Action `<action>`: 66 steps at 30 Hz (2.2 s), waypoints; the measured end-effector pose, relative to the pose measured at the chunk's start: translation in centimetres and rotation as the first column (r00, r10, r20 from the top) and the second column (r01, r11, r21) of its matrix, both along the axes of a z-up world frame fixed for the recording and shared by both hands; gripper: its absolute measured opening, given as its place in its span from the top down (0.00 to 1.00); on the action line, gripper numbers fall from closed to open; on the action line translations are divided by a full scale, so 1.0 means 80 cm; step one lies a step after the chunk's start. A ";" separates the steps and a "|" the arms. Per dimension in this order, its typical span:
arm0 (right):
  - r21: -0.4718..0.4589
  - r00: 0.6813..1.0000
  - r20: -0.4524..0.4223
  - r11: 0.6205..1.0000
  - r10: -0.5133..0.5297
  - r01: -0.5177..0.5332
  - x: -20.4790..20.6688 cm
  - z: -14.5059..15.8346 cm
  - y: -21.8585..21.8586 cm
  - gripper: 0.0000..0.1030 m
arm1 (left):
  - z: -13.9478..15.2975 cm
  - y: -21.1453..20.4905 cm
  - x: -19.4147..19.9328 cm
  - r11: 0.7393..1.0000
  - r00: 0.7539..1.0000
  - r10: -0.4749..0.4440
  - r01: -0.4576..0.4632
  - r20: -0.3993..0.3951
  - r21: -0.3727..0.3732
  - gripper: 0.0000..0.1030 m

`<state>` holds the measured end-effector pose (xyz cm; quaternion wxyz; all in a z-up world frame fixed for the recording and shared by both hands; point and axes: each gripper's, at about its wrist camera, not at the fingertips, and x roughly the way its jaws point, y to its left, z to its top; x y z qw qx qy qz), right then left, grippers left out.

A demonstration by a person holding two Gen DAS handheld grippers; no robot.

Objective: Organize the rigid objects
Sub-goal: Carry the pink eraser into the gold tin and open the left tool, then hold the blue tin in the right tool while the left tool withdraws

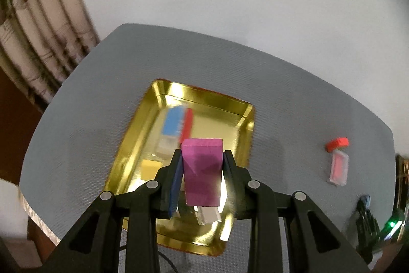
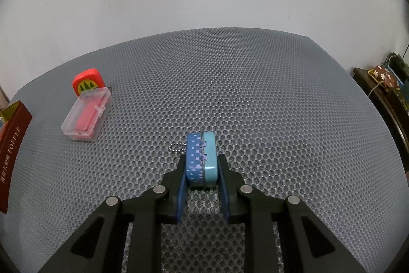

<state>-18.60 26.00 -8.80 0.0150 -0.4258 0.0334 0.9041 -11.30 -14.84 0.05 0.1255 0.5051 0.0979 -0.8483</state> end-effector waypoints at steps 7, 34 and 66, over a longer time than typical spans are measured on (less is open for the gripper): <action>0.011 1.000 0.001 1.000 0.001 -0.001 -0.004 -0.005 0.003 0.79 | -0.033 -0.039 -0.015 0.997 0.996 0.068 -0.070 0.061 0.022 0.73; 0.027 1.000 0.002 1.000 0.008 -0.008 -0.006 -0.014 0.002 0.79 | -0.084 -0.045 -0.040 0.999 0.988 0.034 -0.030 0.149 -0.028 0.74; 0.053 1.000 0.005 0.998 0.015 -0.015 -0.013 -0.012 -0.010 0.79 | 0.047 -0.041 0.030 0.982 0.982 -0.186 0.186 -0.018 -0.036 0.32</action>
